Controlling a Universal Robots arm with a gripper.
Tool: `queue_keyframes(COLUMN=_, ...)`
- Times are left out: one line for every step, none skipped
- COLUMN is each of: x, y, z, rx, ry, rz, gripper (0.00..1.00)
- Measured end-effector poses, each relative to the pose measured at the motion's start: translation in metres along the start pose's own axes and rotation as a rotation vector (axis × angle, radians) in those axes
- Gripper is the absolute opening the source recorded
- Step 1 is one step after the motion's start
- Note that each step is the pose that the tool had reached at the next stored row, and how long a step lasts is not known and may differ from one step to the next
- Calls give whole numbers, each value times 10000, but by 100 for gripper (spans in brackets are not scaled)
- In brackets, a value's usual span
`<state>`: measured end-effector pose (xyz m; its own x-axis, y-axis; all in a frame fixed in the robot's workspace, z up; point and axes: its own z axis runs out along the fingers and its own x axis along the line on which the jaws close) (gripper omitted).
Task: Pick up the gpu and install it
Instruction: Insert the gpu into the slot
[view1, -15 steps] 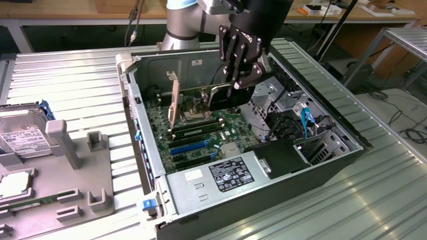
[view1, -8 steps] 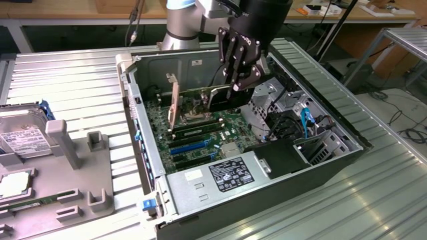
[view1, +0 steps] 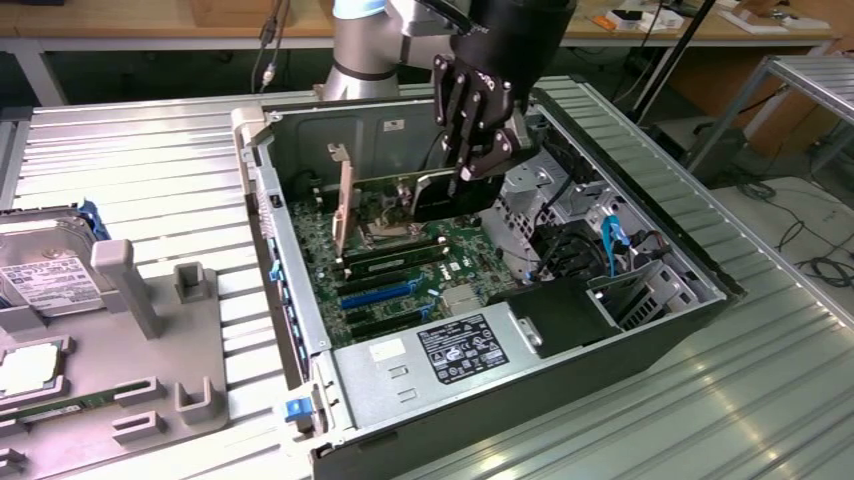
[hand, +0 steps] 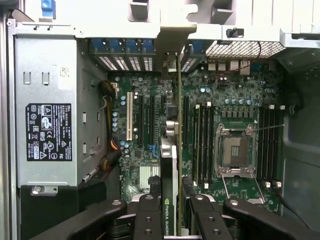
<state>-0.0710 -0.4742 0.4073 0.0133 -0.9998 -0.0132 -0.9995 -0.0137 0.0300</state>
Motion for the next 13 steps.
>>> queue_keyframes(x=0, y=4, z=7, rx=4, ry=-1, rz=27, gripper=27)
queue_keyframes(x=0, y=9, z=13, rx=8, ry=-1, rz=53, gripper=27)
queue_keyframes(x=0, y=15, z=20, rx=13, ry=-2, rz=89, gripper=27)
queue_keyframes(x=0, y=18, z=24, rx=15, ry=-3, rz=106, gripper=27)
queue_keyframes(x=0, y=20, z=28, rx=18, ry=-4, rz=121, gripper=27)
queue_keyframes(x=0, y=20, z=31, rx=19, ry=-4, rz=139, gripper=27)
queue_keyframes(x=0, y=22, z=35, rx=21, ry=-4, rz=159, gripper=27)
queue_keyframes(x=0, y=23, z=39, rx=22, ry=-5, rz=176, gripper=27)
queue_keyframes(x=-1, y=25, z=45, rx=26, ry=-6, rz=206, gripper=27)
queue_keyframes(x=-1, y=27, z=53, rx=31, ry=-7, rz=242, gripper=27)
queue_keyframes(x=-1, y=30, z=60, rx=37, ry=-7, rz=271, gripper=27)
queue_keyframes(x=-1, y=31, z=65, rx=41, ry=-8, rz=288, gripper=27)
queue_keyframes(x=-2, y=33, z=69, rx=46, ry=-9, rz=300, gripper=27)
